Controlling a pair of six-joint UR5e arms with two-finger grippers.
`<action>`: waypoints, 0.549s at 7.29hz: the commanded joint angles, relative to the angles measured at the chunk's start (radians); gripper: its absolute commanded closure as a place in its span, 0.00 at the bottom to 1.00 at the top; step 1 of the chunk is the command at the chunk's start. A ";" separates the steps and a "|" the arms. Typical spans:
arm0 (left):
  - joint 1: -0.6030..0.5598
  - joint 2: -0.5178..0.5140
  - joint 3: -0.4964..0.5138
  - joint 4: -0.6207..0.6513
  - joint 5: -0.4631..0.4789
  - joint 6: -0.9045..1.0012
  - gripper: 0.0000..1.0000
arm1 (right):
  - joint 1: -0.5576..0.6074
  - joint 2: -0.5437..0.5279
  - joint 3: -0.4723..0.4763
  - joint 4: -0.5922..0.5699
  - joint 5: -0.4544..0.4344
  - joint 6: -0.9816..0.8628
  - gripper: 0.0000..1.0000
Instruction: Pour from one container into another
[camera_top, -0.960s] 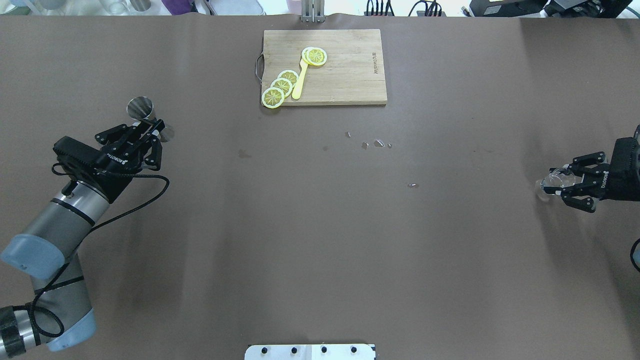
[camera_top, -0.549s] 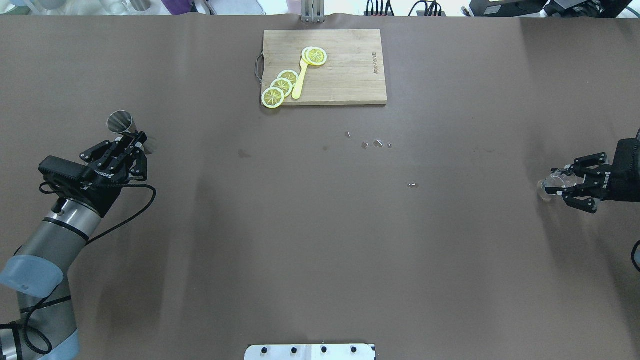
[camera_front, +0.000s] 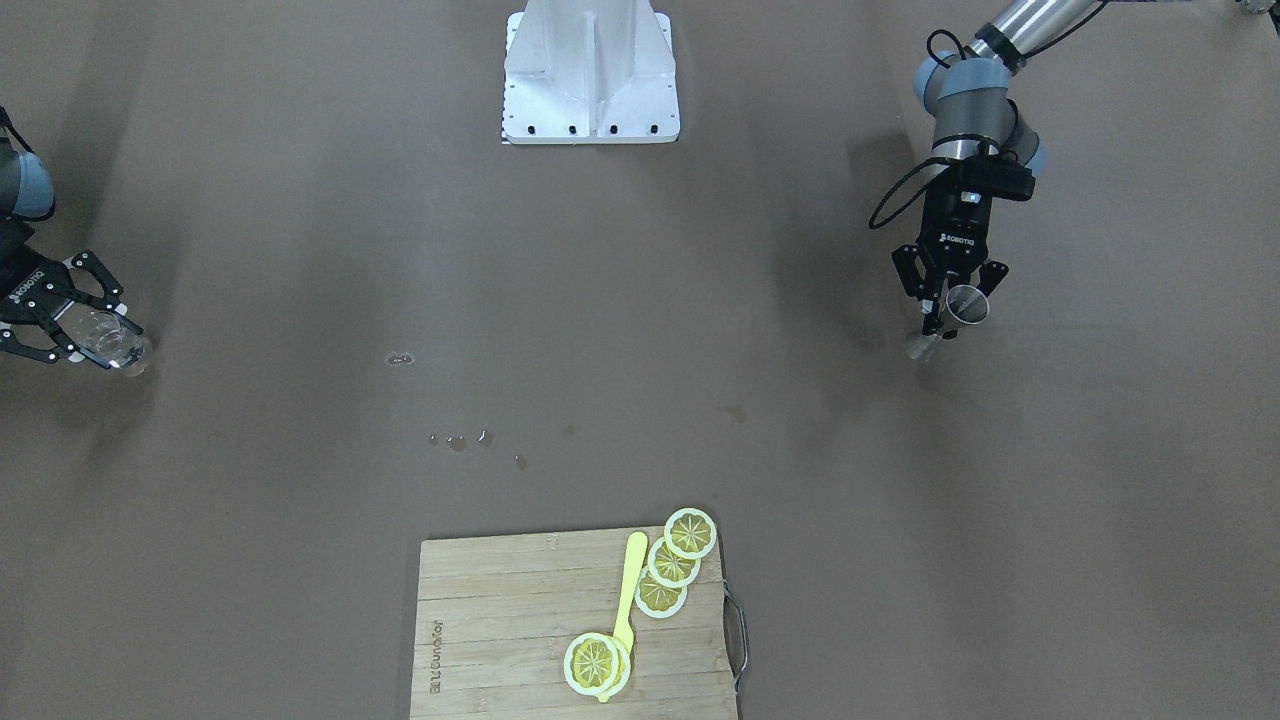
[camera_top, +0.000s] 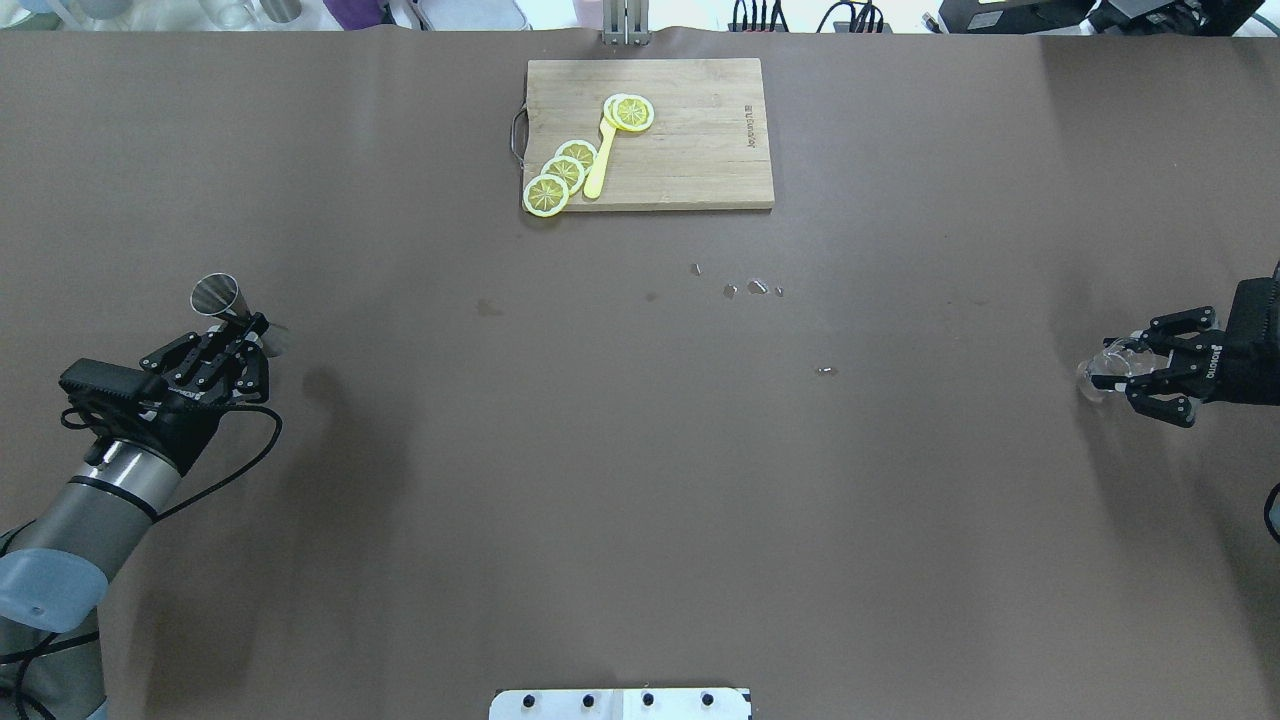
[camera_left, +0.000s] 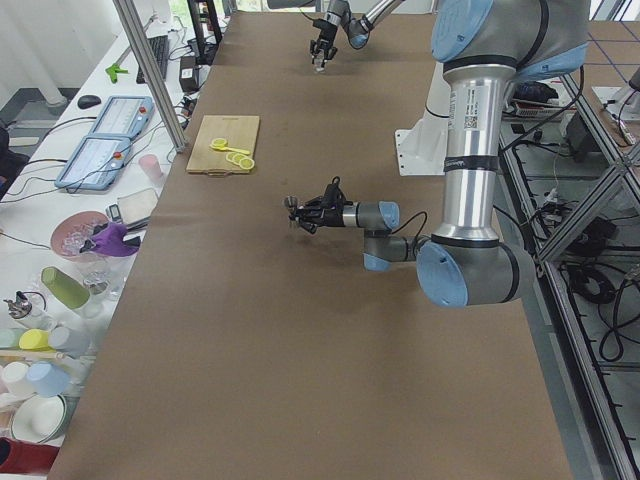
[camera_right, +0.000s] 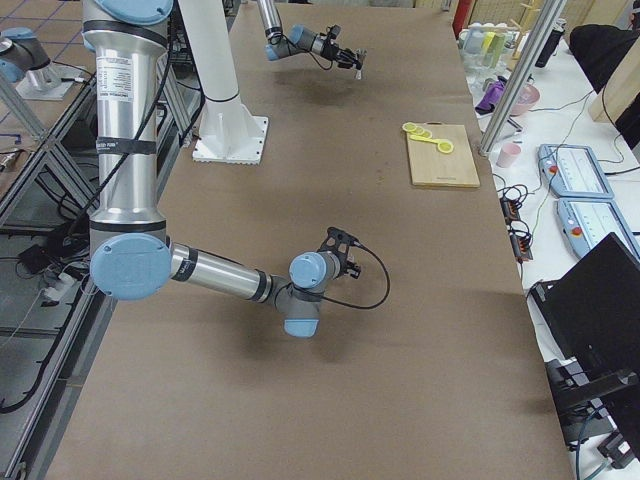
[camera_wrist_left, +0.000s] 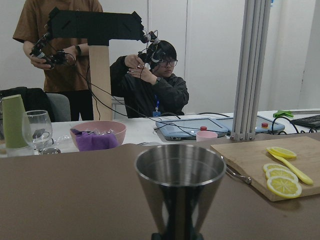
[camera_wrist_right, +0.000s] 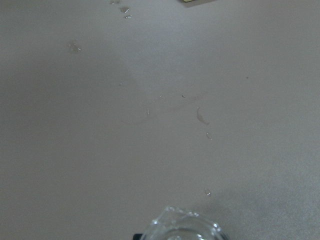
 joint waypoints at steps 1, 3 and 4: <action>0.004 0.004 0.019 0.036 0.012 -0.040 1.00 | 0.000 0.001 -0.006 0.007 0.000 0.002 1.00; 0.004 -0.006 0.051 0.036 0.013 -0.040 1.00 | 0.000 0.001 -0.014 0.007 0.001 0.002 1.00; 0.006 -0.010 0.060 0.036 0.013 -0.040 1.00 | -0.002 0.004 -0.014 0.007 0.001 0.002 1.00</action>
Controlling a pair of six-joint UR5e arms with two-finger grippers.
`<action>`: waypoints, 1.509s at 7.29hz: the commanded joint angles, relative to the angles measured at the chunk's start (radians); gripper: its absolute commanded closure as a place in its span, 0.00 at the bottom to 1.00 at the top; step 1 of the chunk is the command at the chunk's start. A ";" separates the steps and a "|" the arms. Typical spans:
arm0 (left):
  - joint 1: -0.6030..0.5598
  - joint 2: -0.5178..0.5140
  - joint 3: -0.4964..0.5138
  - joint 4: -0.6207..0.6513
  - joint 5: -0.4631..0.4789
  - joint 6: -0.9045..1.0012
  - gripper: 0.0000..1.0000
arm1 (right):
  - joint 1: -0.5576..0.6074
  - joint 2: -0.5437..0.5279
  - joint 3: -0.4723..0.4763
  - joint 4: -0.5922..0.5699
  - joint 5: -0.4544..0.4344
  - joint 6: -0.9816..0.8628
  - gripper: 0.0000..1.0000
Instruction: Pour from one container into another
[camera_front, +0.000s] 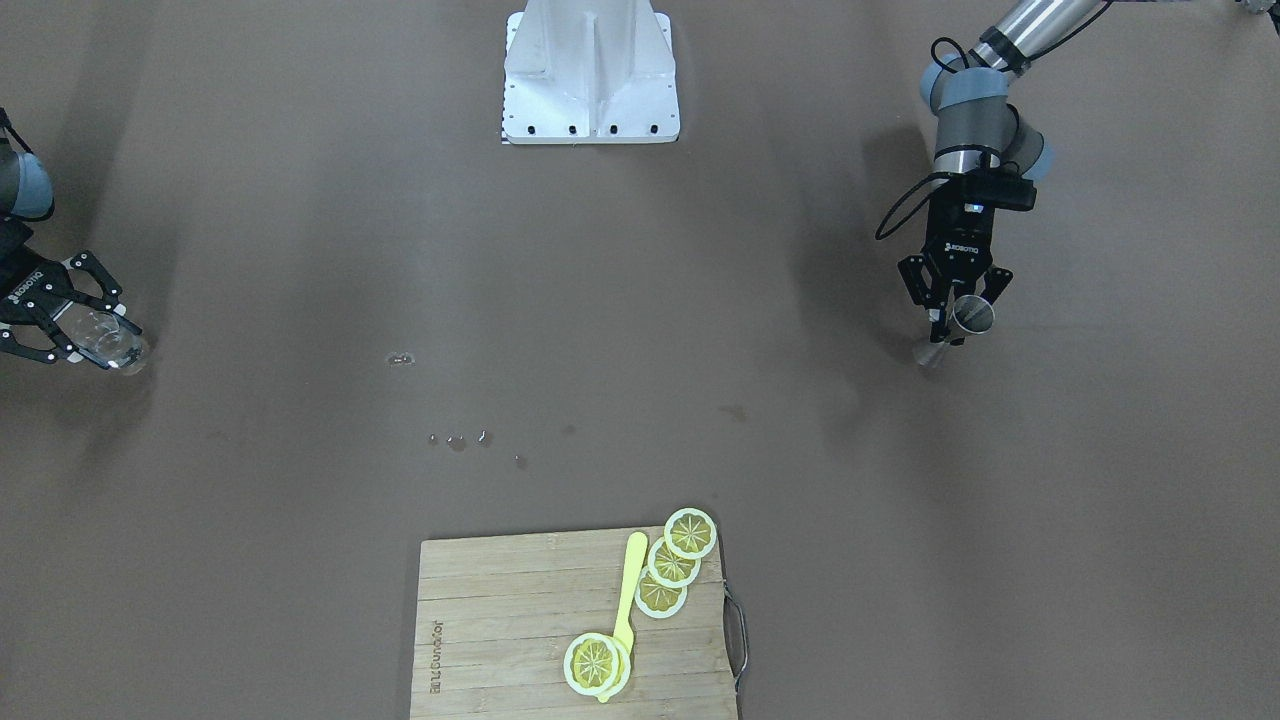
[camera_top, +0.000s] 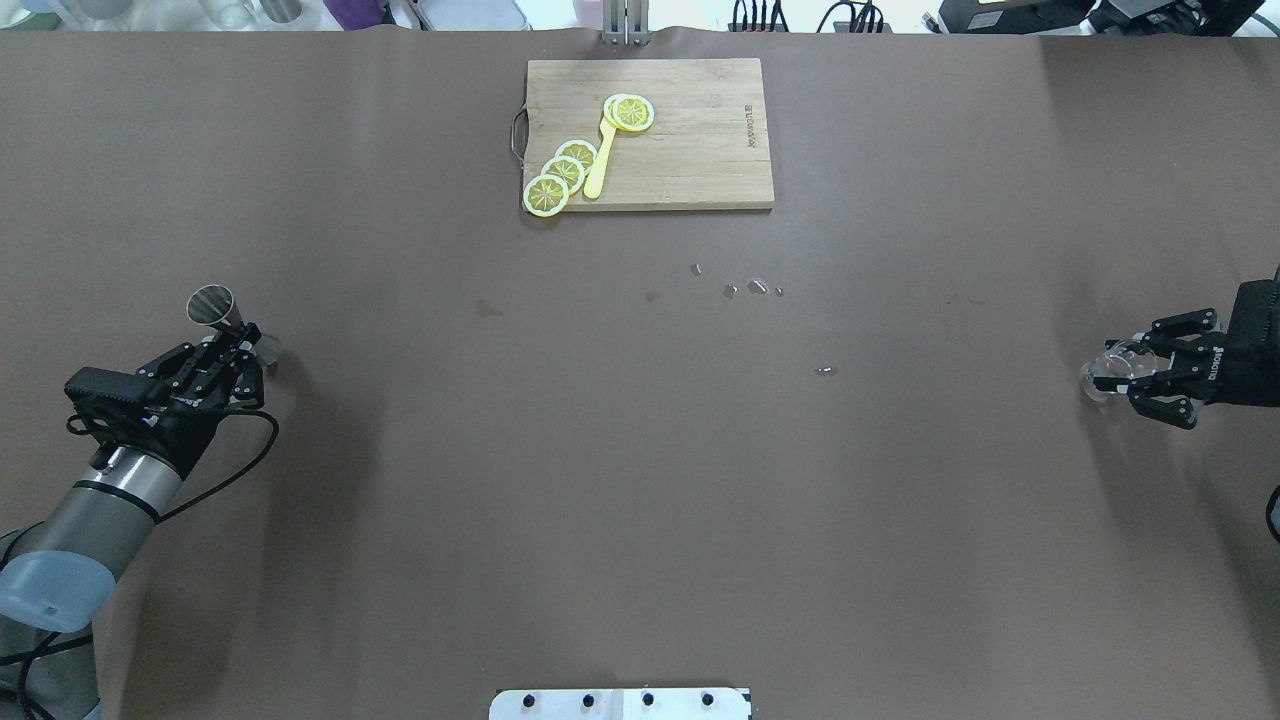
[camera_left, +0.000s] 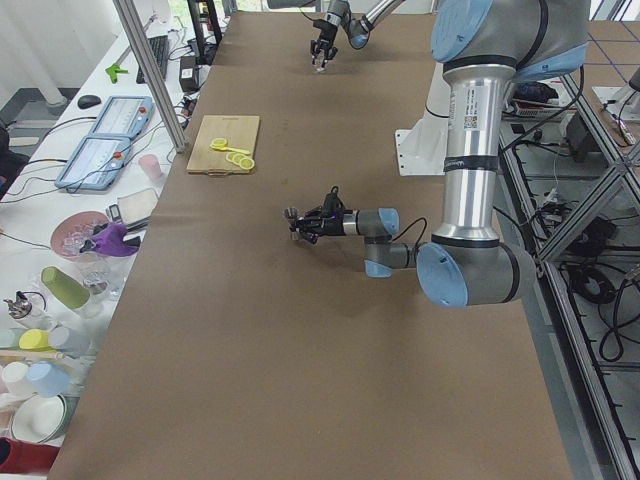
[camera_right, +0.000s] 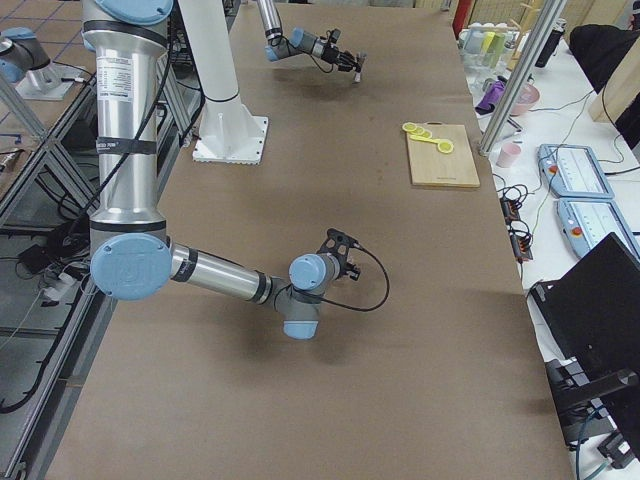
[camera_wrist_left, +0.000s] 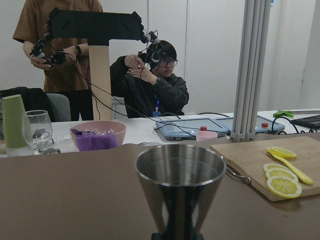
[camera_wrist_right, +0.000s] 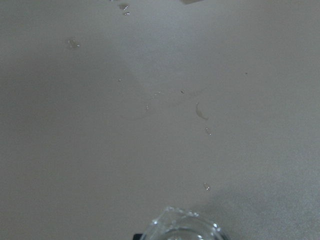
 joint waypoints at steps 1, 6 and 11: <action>0.001 -0.008 0.016 0.001 0.001 -0.001 1.00 | -0.001 0.002 -0.001 0.000 0.000 0.000 1.00; 0.000 -0.020 0.016 0.001 0.001 -0.001 0.70 | -0.001 0.004 -0.003 0.000 0.000 0.000 0.00; 0.000 -0.032 0.014 0.001 0.026 -0.001 0.30 | 0.004 -0.002 0.008 0.002 0.014 0.005 0.00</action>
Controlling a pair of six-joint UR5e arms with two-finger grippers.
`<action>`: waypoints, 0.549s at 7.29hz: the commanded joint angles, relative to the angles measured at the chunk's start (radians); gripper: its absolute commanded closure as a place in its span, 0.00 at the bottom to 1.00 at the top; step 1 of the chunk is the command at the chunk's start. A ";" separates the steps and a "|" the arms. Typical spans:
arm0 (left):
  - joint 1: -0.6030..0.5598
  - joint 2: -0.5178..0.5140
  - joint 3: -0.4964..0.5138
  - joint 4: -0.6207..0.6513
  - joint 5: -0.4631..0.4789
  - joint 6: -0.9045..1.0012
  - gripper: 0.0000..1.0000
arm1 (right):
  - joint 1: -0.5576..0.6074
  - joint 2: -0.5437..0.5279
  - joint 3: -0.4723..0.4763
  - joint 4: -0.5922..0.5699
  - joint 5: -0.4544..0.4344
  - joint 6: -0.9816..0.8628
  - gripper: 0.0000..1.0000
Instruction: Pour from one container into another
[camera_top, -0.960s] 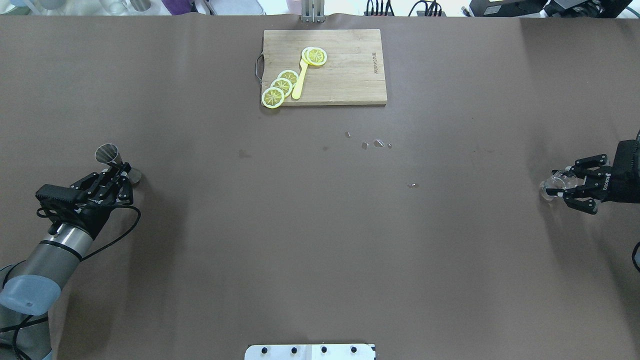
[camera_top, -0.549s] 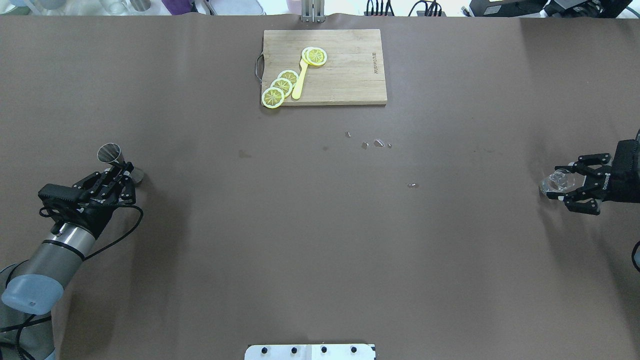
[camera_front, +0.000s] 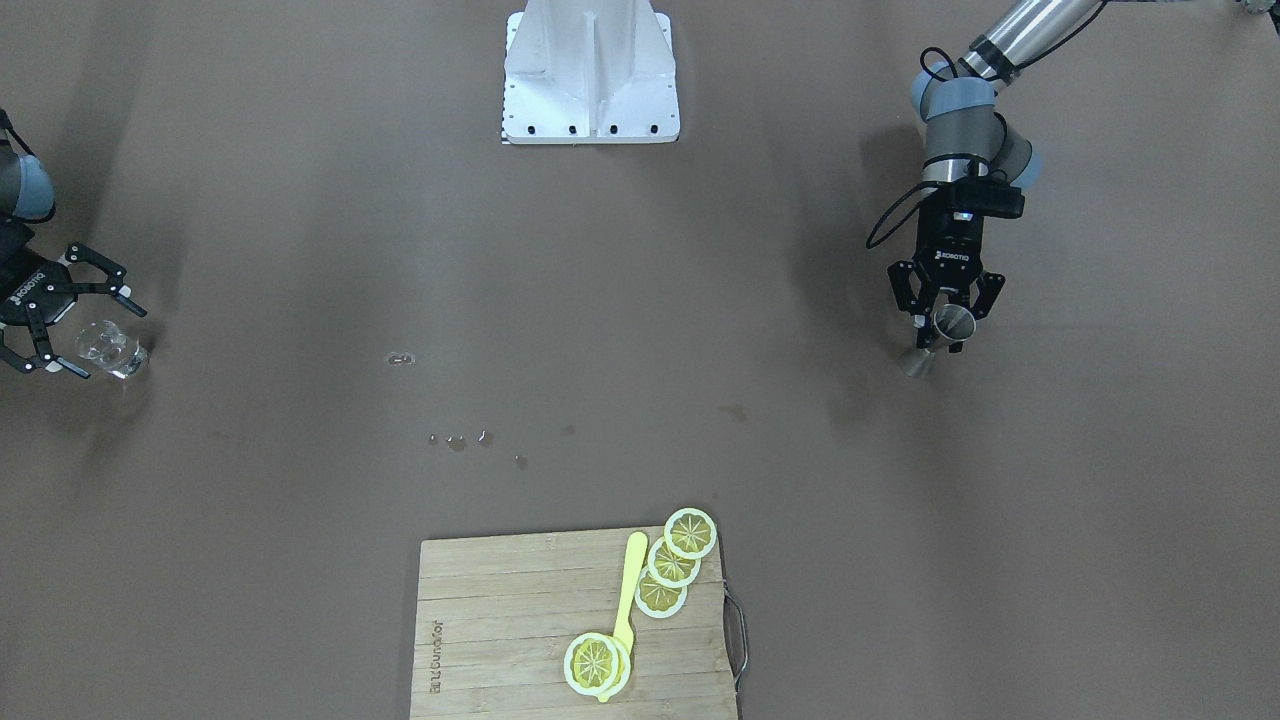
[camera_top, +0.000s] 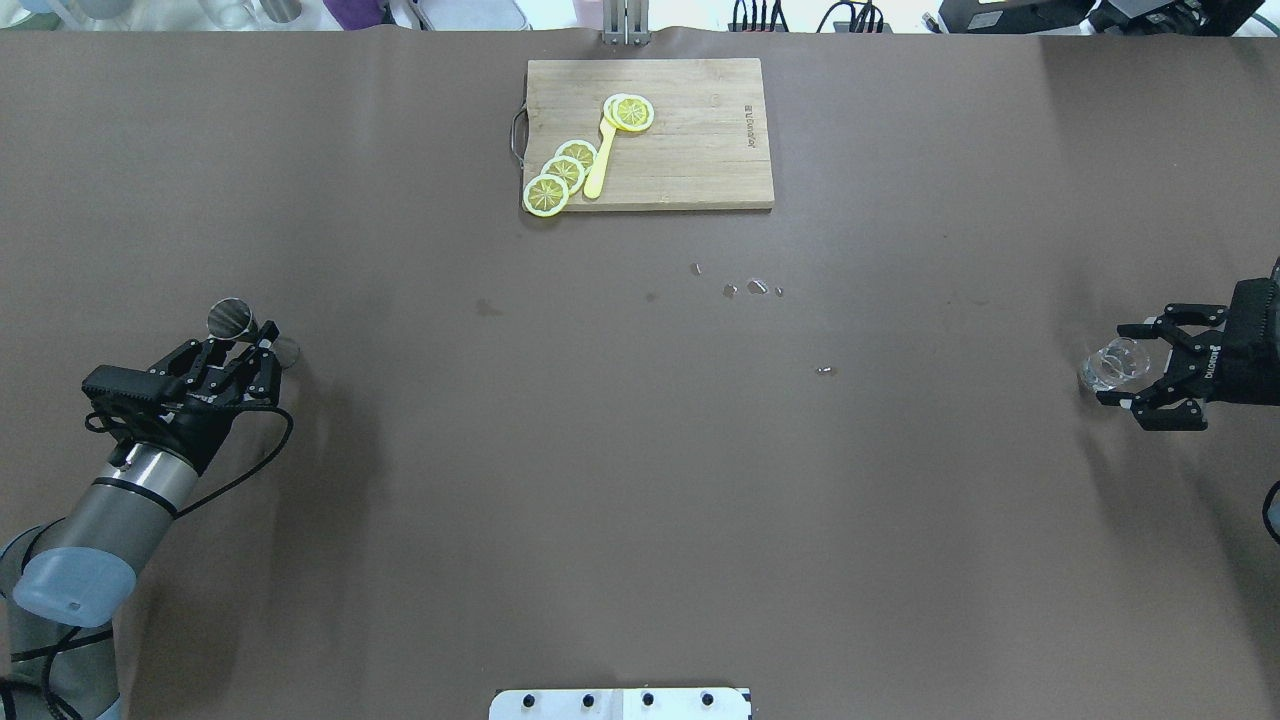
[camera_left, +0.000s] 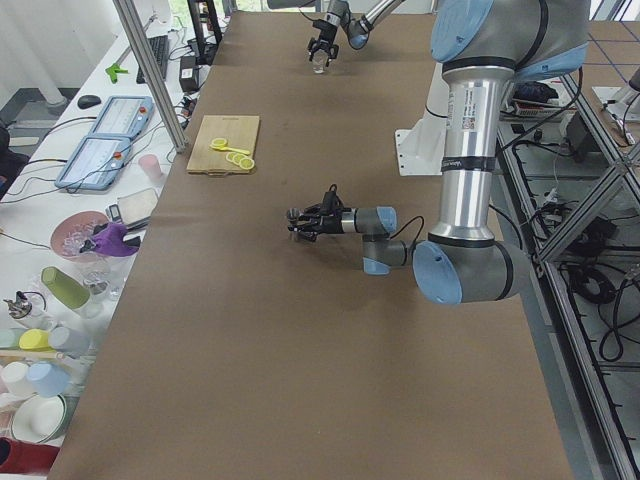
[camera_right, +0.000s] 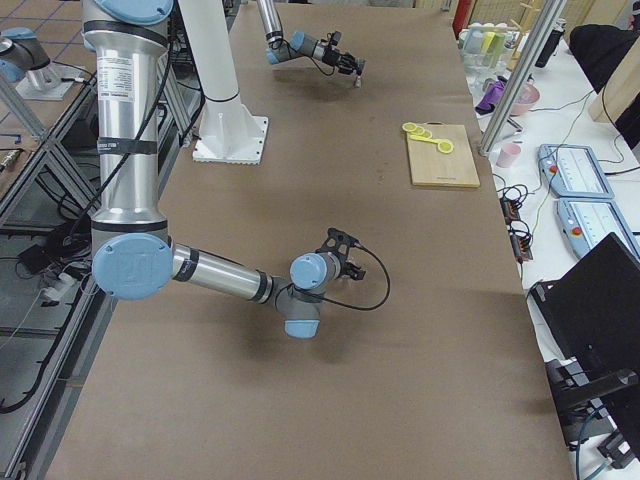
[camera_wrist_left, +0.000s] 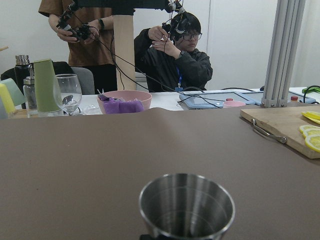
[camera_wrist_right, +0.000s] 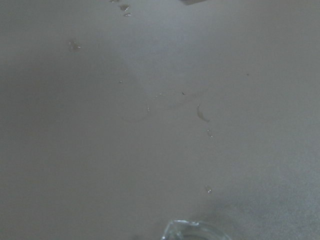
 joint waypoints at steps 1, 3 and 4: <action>0.000 -0.001 0.000 0.000 0.004 -0.001 0.07 | 0.008 -0.006 0.004 -0.001 0.010 0.001 0.00; 0.000 -0.002 -0.001 0.002 0.004 0.006 0.03 | 0.045 -0.040 0.004 -0.003 0.037 -0.002 0.00; 0.000 -0.002 -0.007 0.002 0.006 0.009 0.03 | 0.066 -0.064 0.004 -0.003 0.057 -0.002 0.00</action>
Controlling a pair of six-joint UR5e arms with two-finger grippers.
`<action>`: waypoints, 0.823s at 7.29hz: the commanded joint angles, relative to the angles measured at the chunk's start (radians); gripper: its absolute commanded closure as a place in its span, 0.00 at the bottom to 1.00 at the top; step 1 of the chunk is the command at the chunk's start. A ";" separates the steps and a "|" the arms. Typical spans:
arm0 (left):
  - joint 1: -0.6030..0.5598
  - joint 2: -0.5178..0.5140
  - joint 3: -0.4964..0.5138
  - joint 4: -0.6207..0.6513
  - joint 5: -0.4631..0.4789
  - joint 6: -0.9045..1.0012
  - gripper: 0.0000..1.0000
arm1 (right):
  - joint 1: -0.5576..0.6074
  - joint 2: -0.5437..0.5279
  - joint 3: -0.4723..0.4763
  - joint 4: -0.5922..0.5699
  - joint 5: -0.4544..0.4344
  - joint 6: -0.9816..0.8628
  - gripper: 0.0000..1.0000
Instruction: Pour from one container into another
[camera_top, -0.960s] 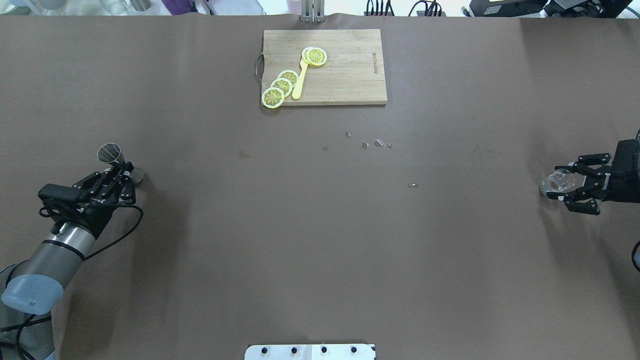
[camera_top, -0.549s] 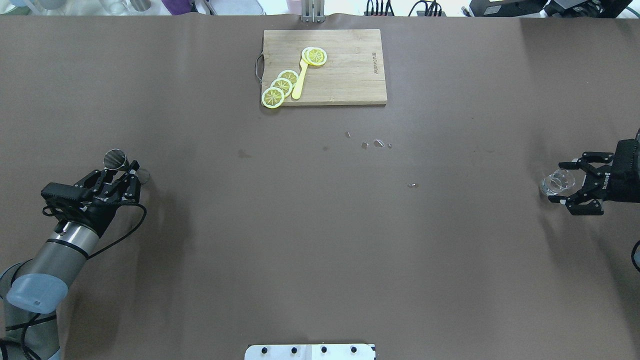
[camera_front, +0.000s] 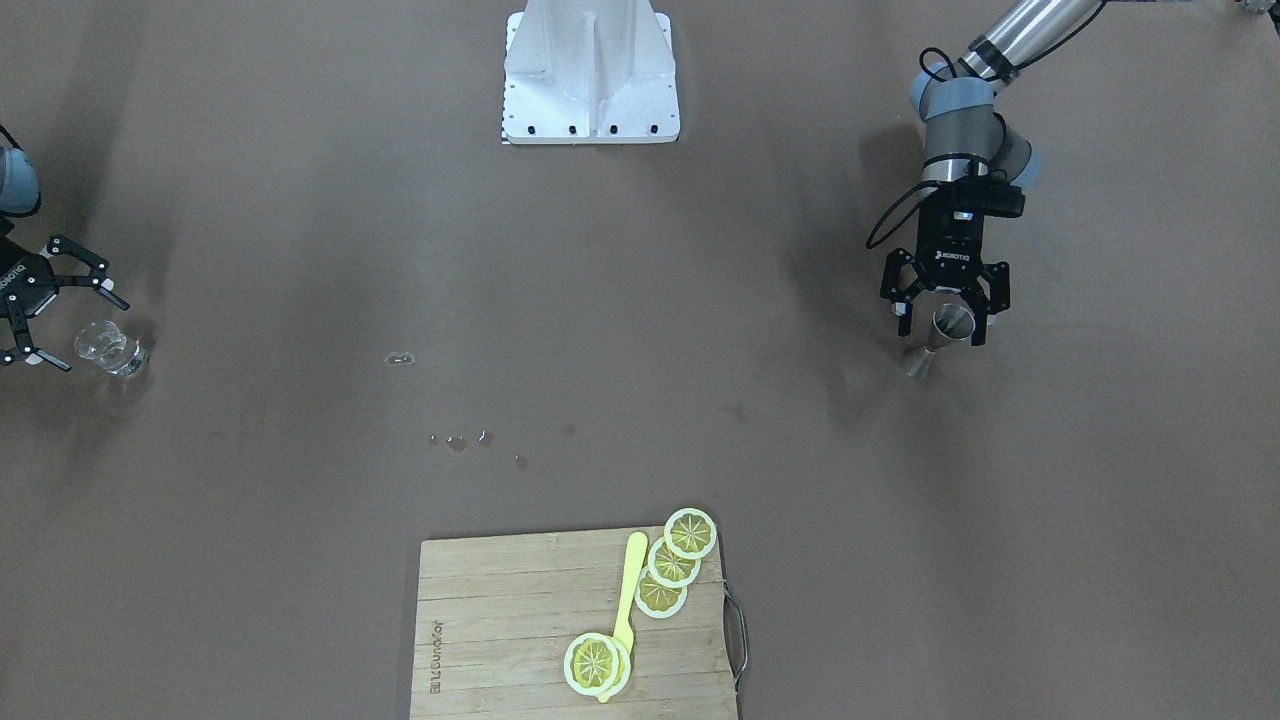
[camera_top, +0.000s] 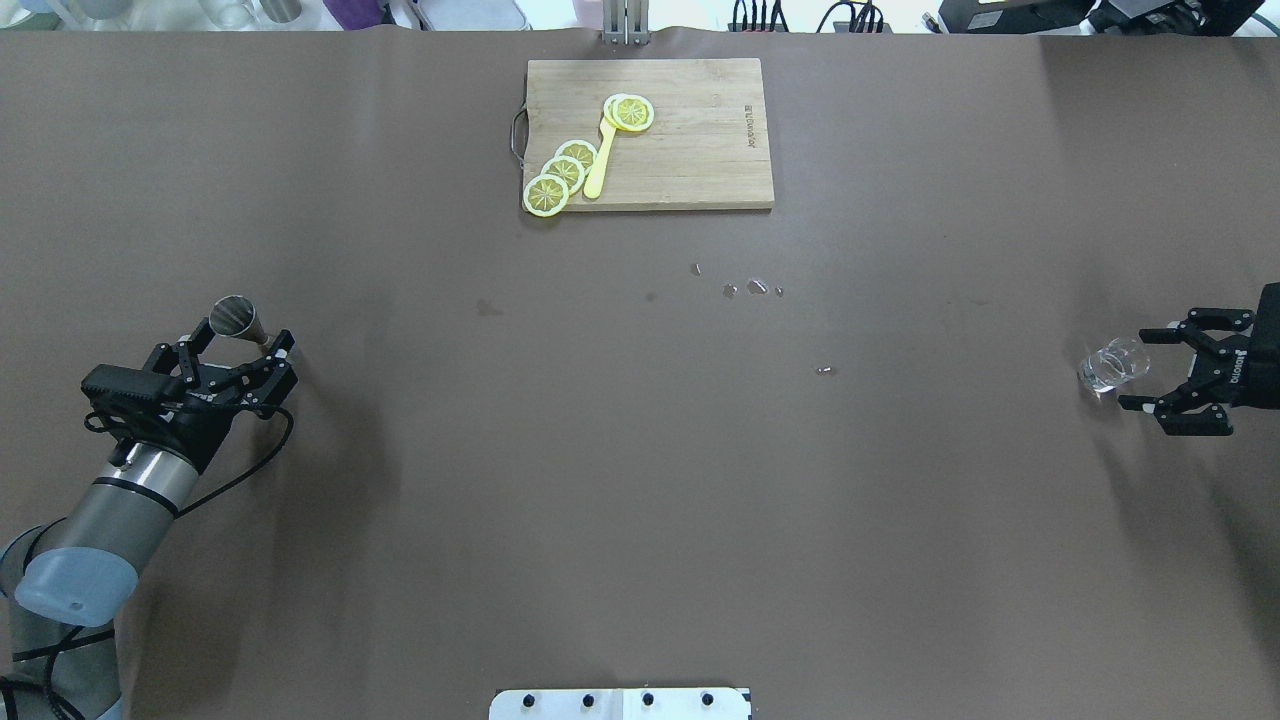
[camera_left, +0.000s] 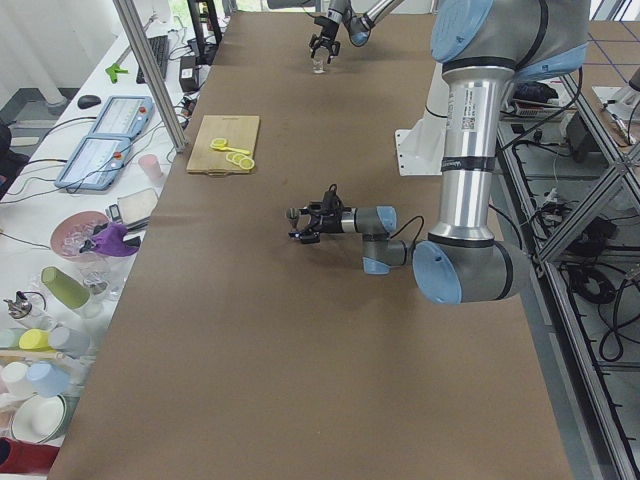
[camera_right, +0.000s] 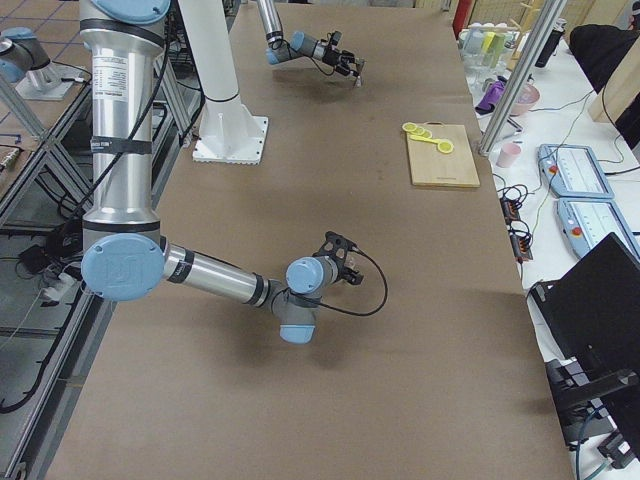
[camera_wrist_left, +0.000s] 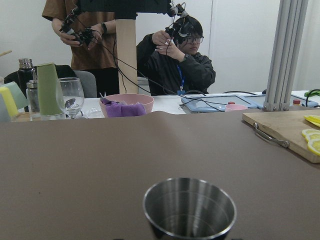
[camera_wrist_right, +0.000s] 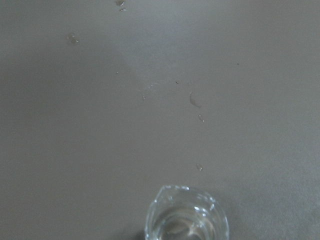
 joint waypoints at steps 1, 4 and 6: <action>0.000 0.000 -0.014 0.001 0.001 0.005 0.03 | 0.065 -0.040 -0.002 -0.009 0.066 -0.001 0.00; -0.003 0.007 -0.061 0.004 0.000 0.030 0.03 | 0.183 -0.069 0.003 -0.148 0.135 0.001 0.00; -0.008 0.018 -0.085 0.008 -0.003 0.039 0.03 | 0.247 -0.120 0.007 -0.263 0.142 0.001 0.00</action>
